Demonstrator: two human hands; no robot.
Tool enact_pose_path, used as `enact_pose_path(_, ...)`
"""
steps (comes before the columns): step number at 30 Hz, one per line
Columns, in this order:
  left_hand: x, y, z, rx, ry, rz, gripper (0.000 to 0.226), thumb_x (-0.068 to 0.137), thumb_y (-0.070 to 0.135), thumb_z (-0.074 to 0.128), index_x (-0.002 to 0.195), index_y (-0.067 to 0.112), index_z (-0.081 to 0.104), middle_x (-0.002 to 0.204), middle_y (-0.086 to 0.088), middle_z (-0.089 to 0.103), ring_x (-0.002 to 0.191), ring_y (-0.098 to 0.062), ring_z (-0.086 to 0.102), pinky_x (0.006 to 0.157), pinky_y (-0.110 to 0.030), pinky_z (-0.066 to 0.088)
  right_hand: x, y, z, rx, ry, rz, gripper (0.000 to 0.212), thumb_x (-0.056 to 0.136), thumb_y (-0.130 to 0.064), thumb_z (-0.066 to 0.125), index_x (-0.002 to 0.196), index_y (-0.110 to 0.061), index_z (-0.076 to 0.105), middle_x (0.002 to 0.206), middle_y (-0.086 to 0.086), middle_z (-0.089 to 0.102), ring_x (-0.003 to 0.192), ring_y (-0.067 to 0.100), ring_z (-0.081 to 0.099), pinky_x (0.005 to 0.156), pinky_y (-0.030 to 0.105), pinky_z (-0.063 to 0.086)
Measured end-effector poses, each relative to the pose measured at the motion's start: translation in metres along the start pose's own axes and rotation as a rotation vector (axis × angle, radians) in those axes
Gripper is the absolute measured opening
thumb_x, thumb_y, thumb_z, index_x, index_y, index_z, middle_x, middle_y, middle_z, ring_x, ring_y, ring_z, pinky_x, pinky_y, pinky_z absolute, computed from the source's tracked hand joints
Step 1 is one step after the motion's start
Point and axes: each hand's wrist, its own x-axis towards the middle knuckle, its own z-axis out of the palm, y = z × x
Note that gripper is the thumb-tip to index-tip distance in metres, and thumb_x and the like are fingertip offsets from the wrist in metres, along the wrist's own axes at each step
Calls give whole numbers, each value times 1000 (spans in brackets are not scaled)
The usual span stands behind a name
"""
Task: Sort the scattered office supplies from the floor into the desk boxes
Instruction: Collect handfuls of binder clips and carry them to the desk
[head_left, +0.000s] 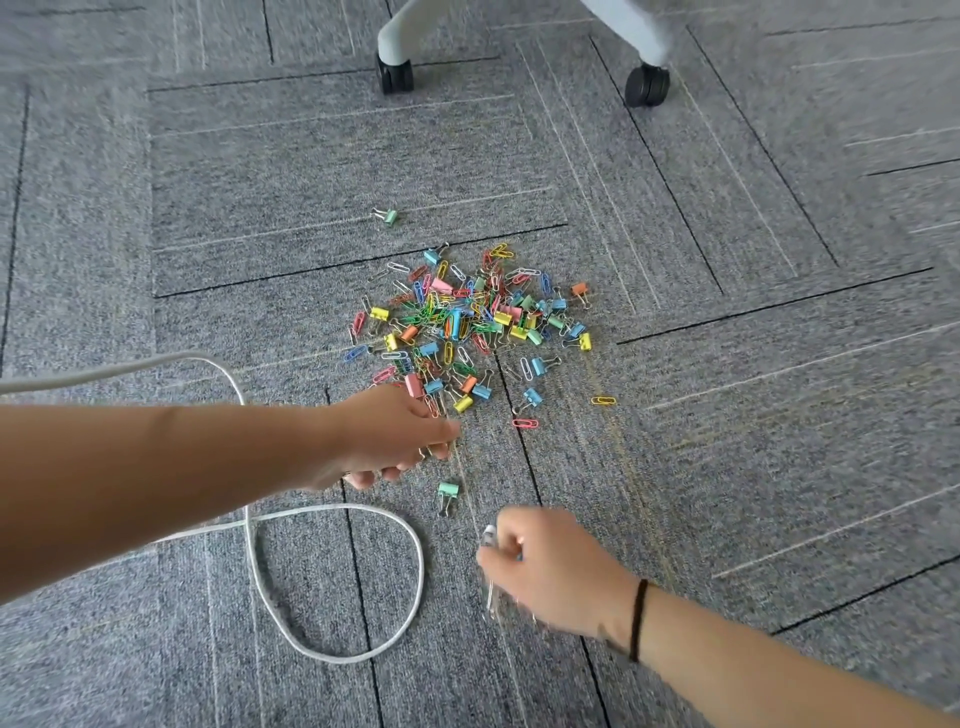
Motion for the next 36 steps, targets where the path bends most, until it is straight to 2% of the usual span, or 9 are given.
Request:
enact_pose_path(4, 5, -7, 1, 72, -3, -9, 30, 100, 37, 58, 92, 12, 72, 64, -3, 52, 52, -12, 43, 42, -21, 36, 2, -6, -53, 1069, -147, 142, 18, 93, -19, 62, 87, -8, 50, 71, 15, 62, 47, 15, 46, 38, 20, 36)
enact_pose_path(8, 12, -8, 9, 358, 19, 111, 31, 99, 41, 58, 95, 11, 67, 76, -2, 62, 58, -10, 50, 50, -19, 44, 0, -6, -72, 1424, -385, -57, 17, 90, -23, 70, 90, -9, 61, 78, 16, 68, 51, 15, 60, 41, 20, 47)
enact_pose_path(12, 12, -1, 20, 676, 33, 199, 32, 95, 55, 58, 96, 24, 62, 88, 7, 67, 72, -6, 60, 68, -20, 56, 2, -5, -69, 1541, -449, -104, 18, 92, -24, 65, 98, -6, 66, 95, 19, 66, 76, 23, 67, 58, 31, 60)
enact_pose_path(14, 9, 2, 29, 844, 61, 198, 39, 93, 64, 54, 99, 25, 56, 88, 9, 62, 74, -5, 58, 66, -20, 54, 3, -1, -69, 1566, -409, -103, 22, 95, -24, 58, 100, -4, 66, 101, 21, 63, 86, 27, 64, 67, 39, 62)
enact_pose_path(19, 18, -14, 47, 1075, 141, 170, 77, 80, 90, 28, 90, 25, 67, 75, 9, 67, 65, -7, 67, 57, -24, 59, 9, 5, -70, 1621, -275, -8, 21, 92, -22, 56, 91, -4, 66, 94, 20, 61, 78, 26, 62, 59, 39, 60)
enact_pose_path(26, 23, -9, 55, 1097, 194, 208, 62, 97, 70, 36, 77, 20, 65, 68, 9, 60, 56, -8, 59, 57, -24, 57, 17, 5, -70, 1619, -176, 73, 30, 97, -26, 48, 87, -6, 68, 90, 18, 62, 77, 27, 60, 57, 40, 58)
enact_pose_path(31, 26, -21, 54, 993, 224, 238, 44, 101, 47, 35, 85, 22, 68, 74, 5, 67, 64, -7, 66, 53, -20, 55, 21, 4, -71, 1625, -145, 77, 27, 96, -24, 49, 88, -6, 68, 90, 18, 61, 76, 27, 59, 60, 41, 58)
enact_pose_path(33, 27, -19, 50, 862, 136, 237, 37, 98, 43, 41, 79, 20, 62, 72, 6, 63, 58, -9, 60, 54, -18, 51, 22, 3, -72, 1639, -142, 74, 26, 95, -23, 49, 88, -5, 68, 90, 18, 60, 76, 27, 59, 60, 41, 58)
enact_pose_path(36, 23, -8, 26, 165, -209, 136, 22, 92, 32, 55, 76, 16, 59, 70, -1, 55, 55, -11, 47, 51, -23, 40, 24, 2, -73, 1646, -145, 61, 25, 95, -22, 50, 90, -5, 67, 91, 18, 60, 77, 28, 59, 62, 42, 58)
